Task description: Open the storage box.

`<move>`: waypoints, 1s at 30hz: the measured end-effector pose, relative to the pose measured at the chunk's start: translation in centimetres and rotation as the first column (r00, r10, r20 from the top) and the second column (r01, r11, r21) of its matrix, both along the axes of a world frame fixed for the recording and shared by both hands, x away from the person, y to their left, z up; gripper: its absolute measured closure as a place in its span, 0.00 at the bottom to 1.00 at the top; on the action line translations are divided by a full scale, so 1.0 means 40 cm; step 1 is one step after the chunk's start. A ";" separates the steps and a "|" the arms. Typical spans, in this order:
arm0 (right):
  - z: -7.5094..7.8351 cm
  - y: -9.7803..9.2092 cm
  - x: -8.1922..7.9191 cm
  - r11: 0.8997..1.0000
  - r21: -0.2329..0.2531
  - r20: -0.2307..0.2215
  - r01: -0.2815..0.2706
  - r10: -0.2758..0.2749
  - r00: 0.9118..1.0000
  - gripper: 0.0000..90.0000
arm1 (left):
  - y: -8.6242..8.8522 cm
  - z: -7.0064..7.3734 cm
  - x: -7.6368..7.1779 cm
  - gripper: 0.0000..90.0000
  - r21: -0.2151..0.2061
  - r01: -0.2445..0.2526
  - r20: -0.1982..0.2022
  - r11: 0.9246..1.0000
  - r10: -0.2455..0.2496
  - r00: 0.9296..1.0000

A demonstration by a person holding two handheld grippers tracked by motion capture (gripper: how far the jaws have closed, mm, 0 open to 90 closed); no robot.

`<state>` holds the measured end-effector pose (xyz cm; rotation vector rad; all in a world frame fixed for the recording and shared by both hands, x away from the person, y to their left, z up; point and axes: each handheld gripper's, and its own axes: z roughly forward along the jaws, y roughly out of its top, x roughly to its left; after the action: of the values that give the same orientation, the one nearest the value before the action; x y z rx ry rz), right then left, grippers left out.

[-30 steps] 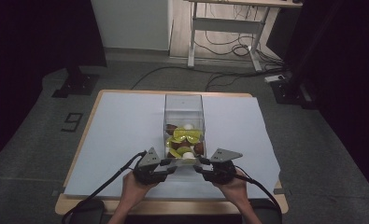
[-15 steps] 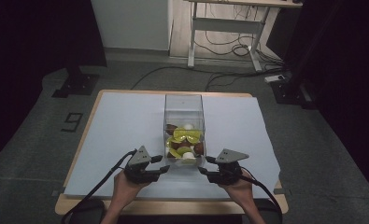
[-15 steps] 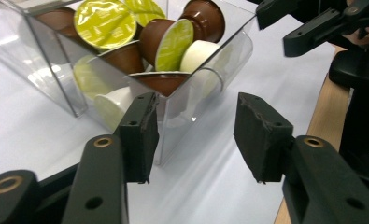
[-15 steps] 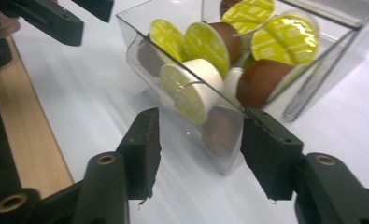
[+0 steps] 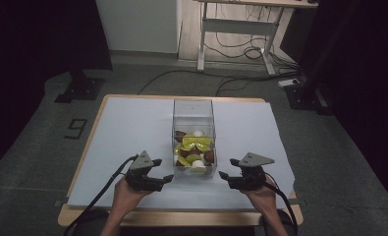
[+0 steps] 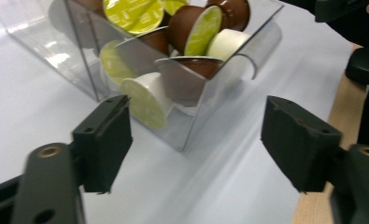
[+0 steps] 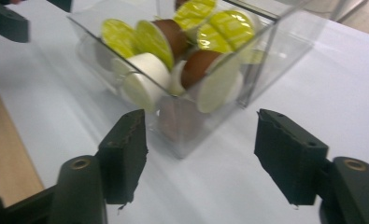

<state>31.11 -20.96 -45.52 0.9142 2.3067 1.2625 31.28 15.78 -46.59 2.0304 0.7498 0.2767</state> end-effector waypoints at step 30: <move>-0.162 -0.052 0.083 0.981 -0.152 -0.138 0.124 -0.145 0.980 0.00 | 0.028 -0.132 0.067 0.00 0.213 -0.117 -0.053 0.970 0.131 0.990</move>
<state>34.43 -23.02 -51.99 1.1269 2.3663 0.9902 33.98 16.88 -51.88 2.2032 0.9245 0.3753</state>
